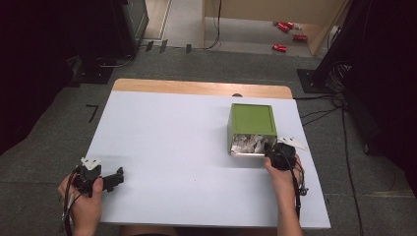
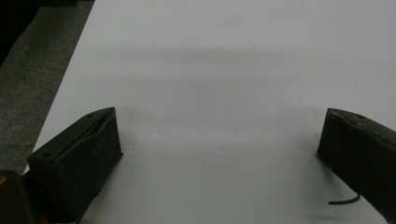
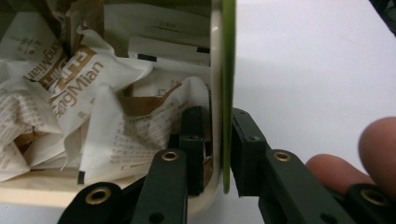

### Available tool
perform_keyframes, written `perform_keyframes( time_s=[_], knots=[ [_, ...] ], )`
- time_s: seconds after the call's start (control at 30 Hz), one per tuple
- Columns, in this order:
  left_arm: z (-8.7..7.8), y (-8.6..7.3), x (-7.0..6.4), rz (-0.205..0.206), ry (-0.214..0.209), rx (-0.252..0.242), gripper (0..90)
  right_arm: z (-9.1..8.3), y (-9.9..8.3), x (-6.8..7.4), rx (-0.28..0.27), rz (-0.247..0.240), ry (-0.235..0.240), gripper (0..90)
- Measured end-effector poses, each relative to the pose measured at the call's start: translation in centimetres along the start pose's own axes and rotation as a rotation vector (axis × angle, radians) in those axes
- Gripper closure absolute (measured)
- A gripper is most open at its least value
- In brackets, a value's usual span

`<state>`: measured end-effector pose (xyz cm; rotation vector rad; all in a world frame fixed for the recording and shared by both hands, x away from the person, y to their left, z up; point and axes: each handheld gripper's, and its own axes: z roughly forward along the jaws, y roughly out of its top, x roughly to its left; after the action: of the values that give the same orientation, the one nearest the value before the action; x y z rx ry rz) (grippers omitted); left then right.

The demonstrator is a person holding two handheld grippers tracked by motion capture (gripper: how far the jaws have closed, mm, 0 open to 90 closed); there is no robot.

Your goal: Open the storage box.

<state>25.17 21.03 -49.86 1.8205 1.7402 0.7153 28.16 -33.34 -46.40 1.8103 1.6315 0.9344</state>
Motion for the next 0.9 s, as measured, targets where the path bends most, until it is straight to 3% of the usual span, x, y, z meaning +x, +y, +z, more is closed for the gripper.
perform_keyframes(
  time_s=[0.17, 0.5, 0.9],
  knots=[
    [0.0, 0.0, 0.0, 0.0, -0.001, 0.0, 0.0, 0.3, -0.1, -0.2, 0.01, 0.025, 0.012, 76.1],
    [0.0, 0.0, 0.0, 0.0, -0.001, 0.0, 0.0, -0.3, -0.4, 0.1, 0.012, -0.006, 0.005, 75.5],
    [0.0, 0.0, 0.0, 0.0, -0.001, 0.0, 0.0, -2.2, -1.7, -0.1, 0.001, 0.001, 0.033, 74.2]
  ],
)
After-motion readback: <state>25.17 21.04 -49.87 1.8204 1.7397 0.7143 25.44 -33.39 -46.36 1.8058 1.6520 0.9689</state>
